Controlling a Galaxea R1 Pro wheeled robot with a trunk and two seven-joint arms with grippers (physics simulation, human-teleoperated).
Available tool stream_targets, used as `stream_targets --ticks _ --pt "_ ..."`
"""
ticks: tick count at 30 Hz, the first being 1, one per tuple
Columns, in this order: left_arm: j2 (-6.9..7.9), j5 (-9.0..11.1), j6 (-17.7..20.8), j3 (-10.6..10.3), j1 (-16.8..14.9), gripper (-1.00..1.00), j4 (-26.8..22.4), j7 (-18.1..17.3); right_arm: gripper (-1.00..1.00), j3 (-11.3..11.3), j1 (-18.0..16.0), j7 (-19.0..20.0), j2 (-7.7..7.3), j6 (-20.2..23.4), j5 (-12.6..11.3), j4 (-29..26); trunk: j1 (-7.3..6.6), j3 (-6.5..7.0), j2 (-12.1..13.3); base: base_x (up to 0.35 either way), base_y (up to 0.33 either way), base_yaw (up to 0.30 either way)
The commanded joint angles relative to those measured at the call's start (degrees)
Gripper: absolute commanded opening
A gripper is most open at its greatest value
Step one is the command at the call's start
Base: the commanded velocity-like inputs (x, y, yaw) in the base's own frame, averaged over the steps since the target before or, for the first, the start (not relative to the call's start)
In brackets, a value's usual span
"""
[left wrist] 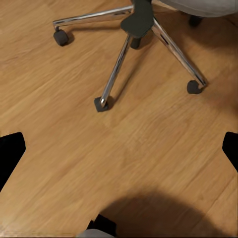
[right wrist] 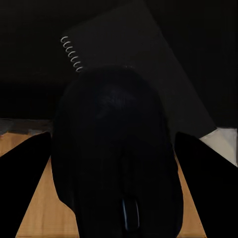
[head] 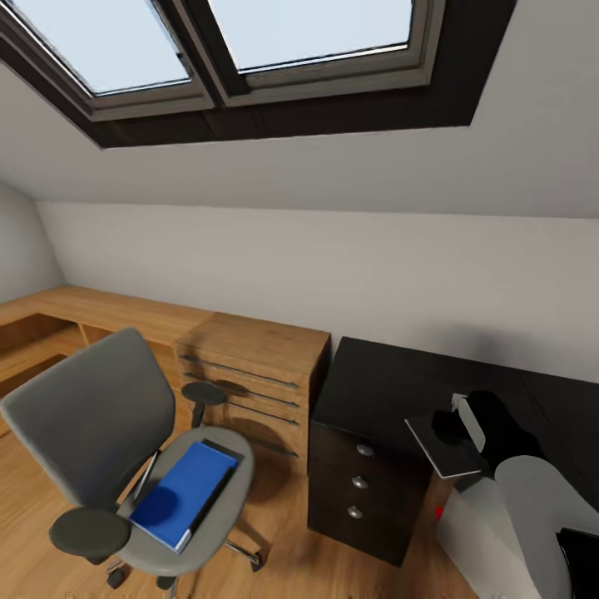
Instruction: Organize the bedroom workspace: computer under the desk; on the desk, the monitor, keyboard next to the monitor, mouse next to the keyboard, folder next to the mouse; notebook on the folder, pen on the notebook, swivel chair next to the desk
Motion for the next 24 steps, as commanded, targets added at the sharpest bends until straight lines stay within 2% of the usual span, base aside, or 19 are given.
stream_targets --ticks 1,4,8,24 --pt "-0.02 0.0 -0.1 0.3 0.0 1.0 0.0 -0.3 -1.0 -0.1 0.0 -0.4 0.01 0.2 -0.4 -0.1 -0.25 0.11 0.4 -0.303 0.0 -0.001" --pt "0.0 0.0 -0.1 0.3 0.0 1.0 0.0 -0.3 -1.0 -0.1 0.0 -0.4 0.01 0.2 -0.4 0.0 -0.91 0.65 1.6 -0.313 0.0 -0.005" --pt "0.07 0.0 -0.1 0.3 0.0 1.0 0.0 -0.3 -1.0 -0.2 0.0 -0.5 -0.06 0.2 -0.4 0.0 -0.91 0.65 1.6 -0.186 0.0 -0.194" --pt "0.04 -0.1 -0.1 0.1 0.0 1.0 0.4 -0.5 -1.0 -0.2 0.0 -0.5 -0.21 0.2 -0.4 0.0 -0.91 0.65 1.6 -0.015 0.0 -0.254"
